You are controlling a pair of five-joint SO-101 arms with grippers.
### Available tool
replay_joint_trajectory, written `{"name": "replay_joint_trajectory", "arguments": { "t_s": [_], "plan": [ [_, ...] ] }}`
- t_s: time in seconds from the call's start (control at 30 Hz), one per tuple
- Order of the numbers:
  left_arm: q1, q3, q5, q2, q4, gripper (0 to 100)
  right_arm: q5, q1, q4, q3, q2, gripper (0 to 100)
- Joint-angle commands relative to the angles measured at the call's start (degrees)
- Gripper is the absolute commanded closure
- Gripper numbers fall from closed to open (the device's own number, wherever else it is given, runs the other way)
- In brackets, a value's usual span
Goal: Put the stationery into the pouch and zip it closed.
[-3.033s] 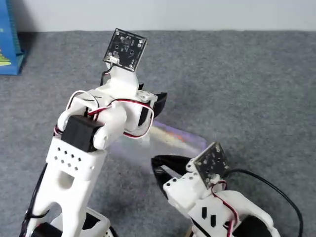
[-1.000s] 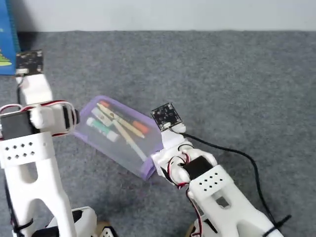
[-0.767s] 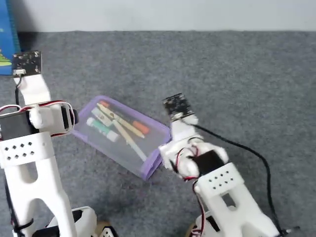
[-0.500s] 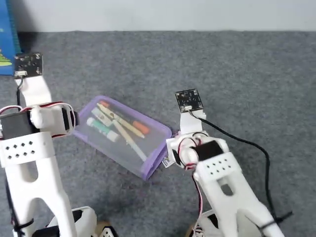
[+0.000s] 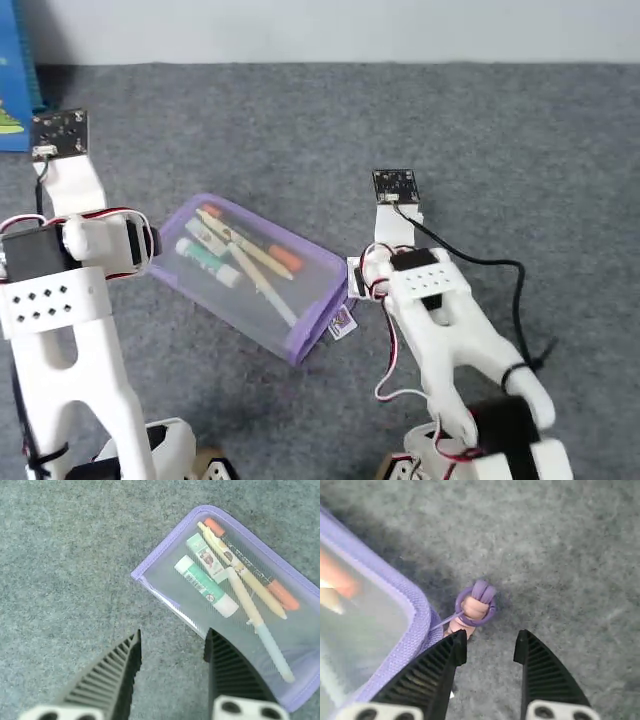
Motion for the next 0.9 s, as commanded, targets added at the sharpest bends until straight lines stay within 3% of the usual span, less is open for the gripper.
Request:
{"name": "replay_joint_trajectory", "arguments": {
  "t_s": [0.0,0.5,0.87],
  "plan": [
    [-0.4,-0.4,-0.5,-1.8,-0.9,80,-1.6,-0.2,-0.9,-3.9,1.8,83.9],
    [-0.6,4.1,-0.6,-1.8,-5.0,80,-6.4,-3.5,-1.2,-7.1,4.4,84.0],
    [-0.6,4.3,-0.6,-1.8,-4.8,80,-6.5,1.7,1.0,-15.6,19.7,85.0]
  ]
}}
